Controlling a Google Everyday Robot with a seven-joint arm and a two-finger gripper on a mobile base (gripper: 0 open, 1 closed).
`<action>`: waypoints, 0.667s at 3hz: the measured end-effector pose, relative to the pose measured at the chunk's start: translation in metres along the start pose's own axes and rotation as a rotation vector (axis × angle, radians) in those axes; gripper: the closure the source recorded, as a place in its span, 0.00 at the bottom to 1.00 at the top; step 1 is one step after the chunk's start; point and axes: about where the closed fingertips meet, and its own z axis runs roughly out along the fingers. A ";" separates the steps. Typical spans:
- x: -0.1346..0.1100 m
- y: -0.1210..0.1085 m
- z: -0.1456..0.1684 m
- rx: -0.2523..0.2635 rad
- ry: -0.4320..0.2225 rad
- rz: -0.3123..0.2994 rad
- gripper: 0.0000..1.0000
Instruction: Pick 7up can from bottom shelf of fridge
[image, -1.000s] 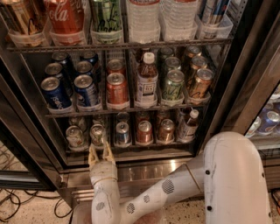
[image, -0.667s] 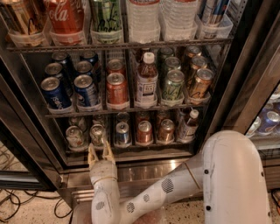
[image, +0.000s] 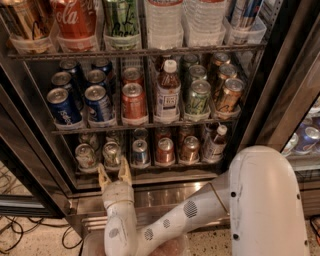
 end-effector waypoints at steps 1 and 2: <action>-0.001 0.002 0.001 -0.005 -0.003 -0.001 0.38; -0.001 0.003 0.002 -0.007 -0.002 -0.002 0.37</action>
Offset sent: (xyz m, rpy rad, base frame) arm -0.0032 0.0024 0.0289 0.0334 -0.1140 0.0214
